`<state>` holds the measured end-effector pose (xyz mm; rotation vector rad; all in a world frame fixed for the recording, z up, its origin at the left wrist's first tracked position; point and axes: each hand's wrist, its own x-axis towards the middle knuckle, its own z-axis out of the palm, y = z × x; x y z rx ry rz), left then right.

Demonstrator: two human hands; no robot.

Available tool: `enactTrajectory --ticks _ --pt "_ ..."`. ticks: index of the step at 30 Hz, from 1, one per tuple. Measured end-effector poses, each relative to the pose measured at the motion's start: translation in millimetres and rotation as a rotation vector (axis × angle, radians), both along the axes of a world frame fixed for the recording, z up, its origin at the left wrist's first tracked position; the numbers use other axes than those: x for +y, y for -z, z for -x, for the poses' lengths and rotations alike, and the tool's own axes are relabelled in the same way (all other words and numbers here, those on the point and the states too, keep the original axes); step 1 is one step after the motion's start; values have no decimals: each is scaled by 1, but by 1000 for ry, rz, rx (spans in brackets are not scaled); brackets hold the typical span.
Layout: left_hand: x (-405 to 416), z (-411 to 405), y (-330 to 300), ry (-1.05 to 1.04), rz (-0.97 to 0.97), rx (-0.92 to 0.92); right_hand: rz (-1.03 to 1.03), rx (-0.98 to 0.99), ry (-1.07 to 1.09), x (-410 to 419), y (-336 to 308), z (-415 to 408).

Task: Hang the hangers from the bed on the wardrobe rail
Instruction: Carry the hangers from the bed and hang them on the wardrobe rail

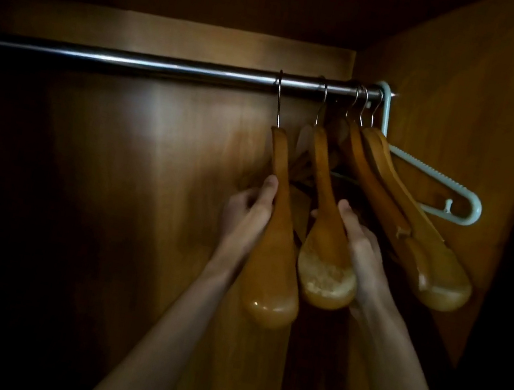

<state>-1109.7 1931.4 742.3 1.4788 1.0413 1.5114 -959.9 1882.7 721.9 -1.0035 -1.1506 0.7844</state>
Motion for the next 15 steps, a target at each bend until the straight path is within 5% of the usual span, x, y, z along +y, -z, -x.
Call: enactTrajectory --ticks 4,8,15 --pt "-2 11 56 37 -237 -66 -14 -1 46 -22 28 2" --pt "-17 12 107 47 -193 -12 69 -175 82 -33 67 3" --pt "-43 8 222 313 45 403 349 -326 91 -49 177 18"
